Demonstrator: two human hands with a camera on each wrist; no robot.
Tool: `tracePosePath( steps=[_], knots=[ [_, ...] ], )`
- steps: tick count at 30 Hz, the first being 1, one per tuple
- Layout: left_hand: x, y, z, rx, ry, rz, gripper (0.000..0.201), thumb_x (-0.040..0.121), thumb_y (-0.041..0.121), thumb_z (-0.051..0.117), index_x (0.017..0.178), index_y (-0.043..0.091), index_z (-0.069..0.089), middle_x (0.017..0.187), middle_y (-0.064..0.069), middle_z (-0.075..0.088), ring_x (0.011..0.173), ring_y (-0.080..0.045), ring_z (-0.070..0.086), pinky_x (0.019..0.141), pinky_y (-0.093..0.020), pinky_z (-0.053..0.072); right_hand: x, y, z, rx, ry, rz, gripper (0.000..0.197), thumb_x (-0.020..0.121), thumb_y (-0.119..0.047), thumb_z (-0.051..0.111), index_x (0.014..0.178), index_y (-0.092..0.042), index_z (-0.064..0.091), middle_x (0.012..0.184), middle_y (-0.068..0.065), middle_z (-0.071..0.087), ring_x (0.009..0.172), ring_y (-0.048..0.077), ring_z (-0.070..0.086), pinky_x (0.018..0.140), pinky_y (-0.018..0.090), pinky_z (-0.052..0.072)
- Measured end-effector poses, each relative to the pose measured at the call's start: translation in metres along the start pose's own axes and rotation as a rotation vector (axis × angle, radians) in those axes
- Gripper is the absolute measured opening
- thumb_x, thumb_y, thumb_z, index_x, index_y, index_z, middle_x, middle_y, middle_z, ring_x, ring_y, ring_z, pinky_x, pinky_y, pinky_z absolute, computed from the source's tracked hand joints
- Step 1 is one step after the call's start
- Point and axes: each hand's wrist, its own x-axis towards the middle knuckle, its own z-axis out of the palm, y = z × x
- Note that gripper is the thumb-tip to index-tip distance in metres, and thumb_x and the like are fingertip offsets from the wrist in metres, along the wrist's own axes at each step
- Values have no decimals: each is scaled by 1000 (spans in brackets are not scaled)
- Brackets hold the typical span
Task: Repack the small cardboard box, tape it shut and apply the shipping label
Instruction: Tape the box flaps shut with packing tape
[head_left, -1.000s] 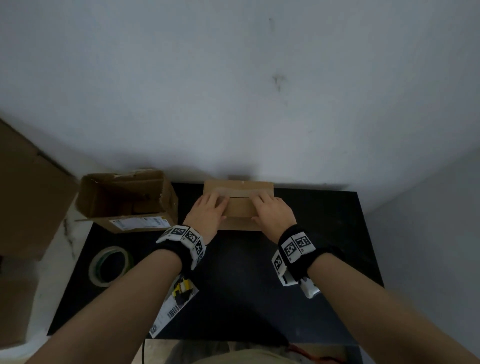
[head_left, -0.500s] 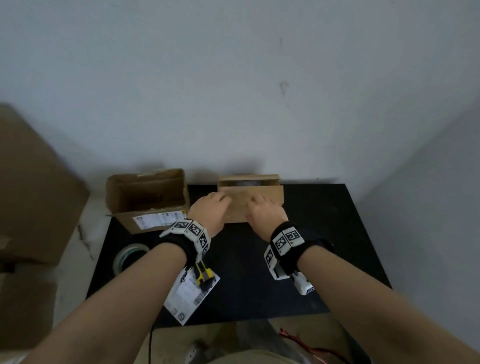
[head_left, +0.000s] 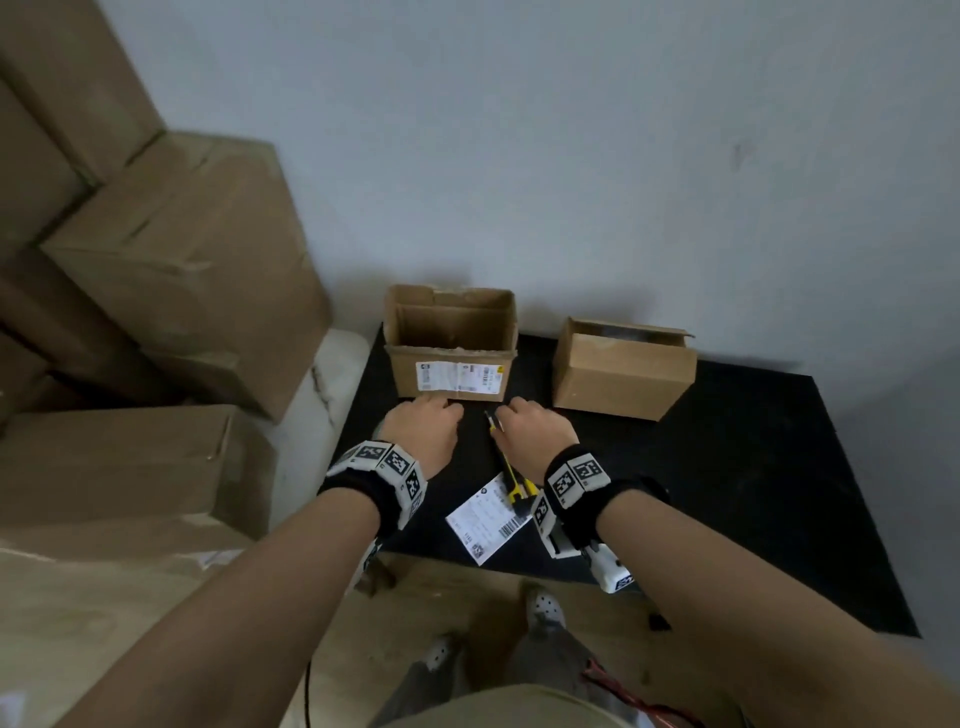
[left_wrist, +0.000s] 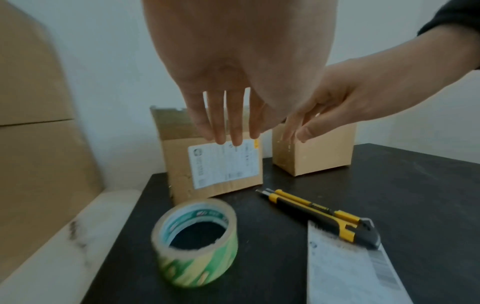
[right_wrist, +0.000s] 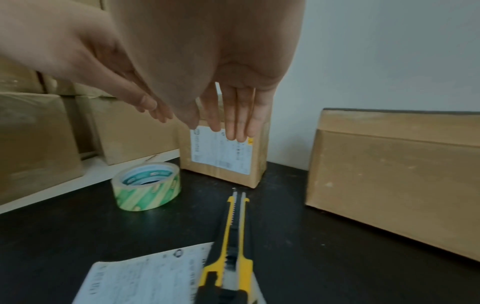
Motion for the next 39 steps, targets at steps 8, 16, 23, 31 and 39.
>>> tracePosePath(
  steps=[8, 16, 23, 31, 39],
  knots=[
    [-32, -55, 34, -75, -130, -126, 34, 94, 20, 46, 128, 21, 50, 128, -2, 52, 115, -20, 49, 91, -34, 45, 17, -39, 38, 13, -156, -70, 32, 98, -26, 40, 125, -10, 49, 124, 9, 50, 113, 26, 52, 88, 38, 46],
    [-27, -74, 89, -100, -85, -60, 43, 93, 16, 46, 136, 17, 45, 134, -2, 50, 128, -19, 40, 111, -32, 24, 28, -53, 75, 149, -280, -18, 52, 96, -19, 43, 145, -13, 28, 140, 8, 43, 124, 26, 46, 96, 41, 46],
    [-21, -79, 102, -104, -106, -42, 34, 93, 18, 49, 125, 17, 58, 121, -5, 56, 119, -22, 45, 105, -32, 28, 27, -54, 83, 356, -305, 54, 57, 94, -9, 42, 147, -16, 23, 147, 9, 37, 126, 29, 45, 100, 40, 42],
    [-19, -76, 91, -393, -55, -80, 30, 96, 13, 43, 118, 14, 63, 119, -5, 62, 116, -23, 51, 111, -28, 17, 22, -44, 79, 530, -225, 65, 61, 92, -2, 40, 148, -19, 25, 144, 11, 43, 123, 29, 49, 99, 34, 43],
    [-22, -38, 47, -757, 32, -144, 29, 93, 15, 53, 121, 14, 61, 119, -2, 64, 107, -14, 59, 94, -26, 45, 3, -30, 45, 639, 90, -2, 48, 93, -7, 46, 141, -12, 39, 141, 7, 47, 128, 20, 45, 105, 25, 33]
  ],
)
